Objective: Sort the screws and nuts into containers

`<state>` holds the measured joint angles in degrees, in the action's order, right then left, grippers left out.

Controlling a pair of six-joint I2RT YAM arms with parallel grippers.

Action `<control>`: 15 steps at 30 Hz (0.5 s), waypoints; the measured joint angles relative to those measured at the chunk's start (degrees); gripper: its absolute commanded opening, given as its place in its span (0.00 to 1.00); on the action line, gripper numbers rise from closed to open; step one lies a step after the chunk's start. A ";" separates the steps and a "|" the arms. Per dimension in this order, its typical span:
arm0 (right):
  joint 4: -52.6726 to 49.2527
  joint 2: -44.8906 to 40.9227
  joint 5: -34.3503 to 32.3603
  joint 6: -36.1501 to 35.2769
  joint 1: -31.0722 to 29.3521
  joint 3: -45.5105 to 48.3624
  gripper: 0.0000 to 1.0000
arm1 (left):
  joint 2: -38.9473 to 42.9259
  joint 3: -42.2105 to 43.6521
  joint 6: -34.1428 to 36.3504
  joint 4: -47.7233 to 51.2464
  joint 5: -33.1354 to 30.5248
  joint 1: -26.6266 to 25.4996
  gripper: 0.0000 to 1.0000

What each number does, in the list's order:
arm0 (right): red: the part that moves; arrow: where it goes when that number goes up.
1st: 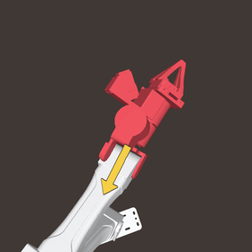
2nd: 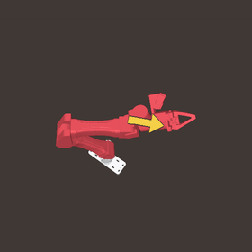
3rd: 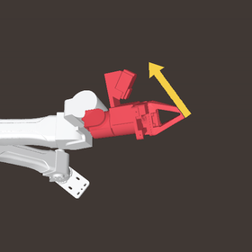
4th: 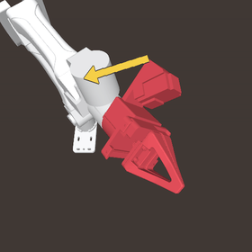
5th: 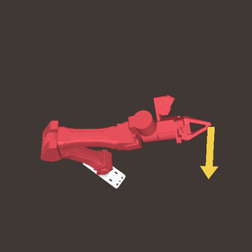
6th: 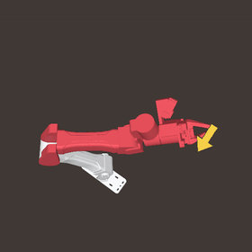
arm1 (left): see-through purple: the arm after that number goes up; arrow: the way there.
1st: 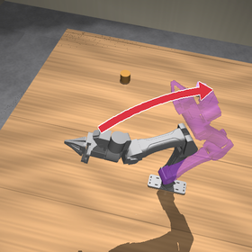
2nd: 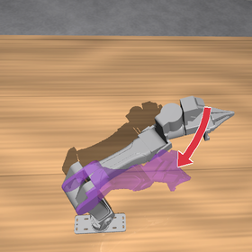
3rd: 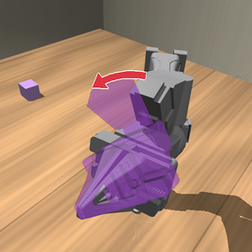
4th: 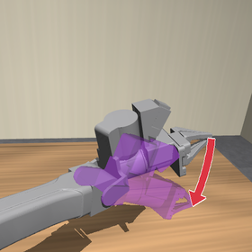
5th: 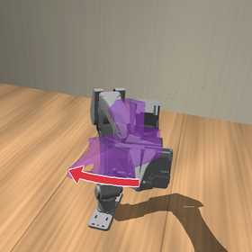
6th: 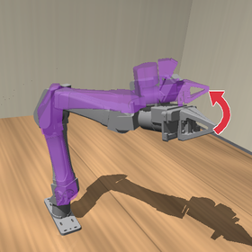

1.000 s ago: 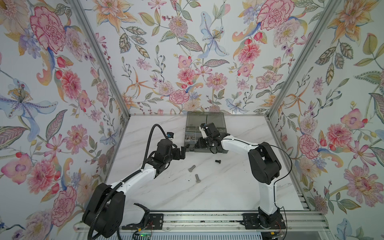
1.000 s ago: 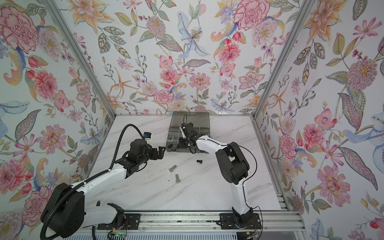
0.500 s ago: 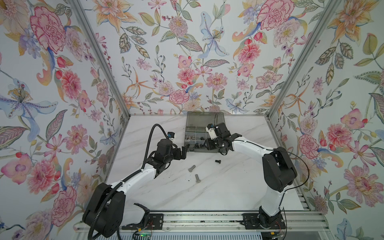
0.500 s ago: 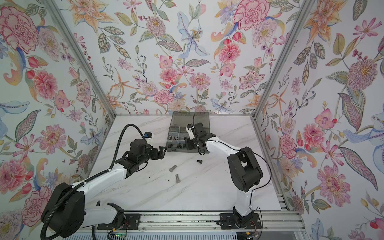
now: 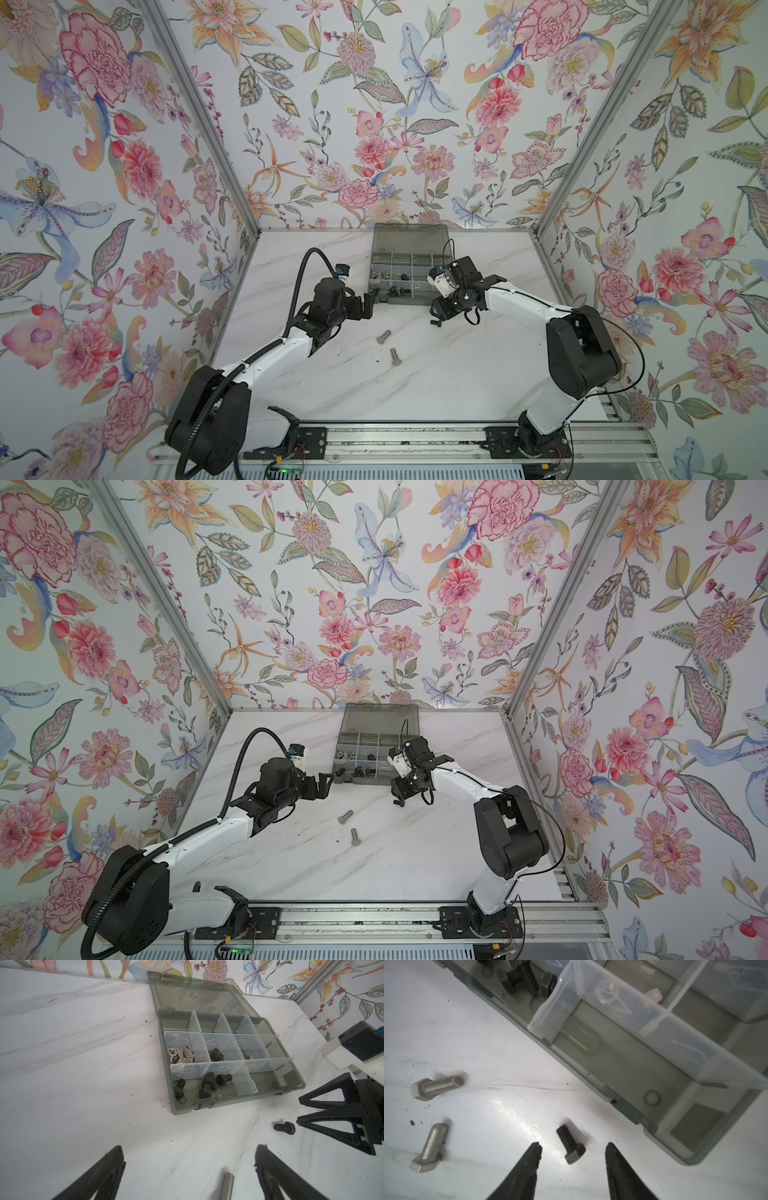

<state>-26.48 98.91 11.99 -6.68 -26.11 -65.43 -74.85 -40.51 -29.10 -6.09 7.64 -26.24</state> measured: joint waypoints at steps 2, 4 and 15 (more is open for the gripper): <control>-1.03 1.20 0.07 -0.46 0.00 -0.13 0.54 | 0.00 0.00 0.00 0.04 -0.02 0.00 0.99; -1.66 2.78 0.09 -0.68 0.00 -0.17 0.54 | 0.00 0.00 0.09 0.04 -0.02 0.00 0.99; -3.80 7.34 1.01 -1.11 -0.04 -1.53 0.54 | 0.00 0.00 0.17 0.09 -0.02 0.00 0.99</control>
<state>-30.28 106.26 12.99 -7.79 -26.15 -66.96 -74.85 -40.51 -28.93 -6.00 7.62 -26.24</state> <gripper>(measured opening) 0.540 0.994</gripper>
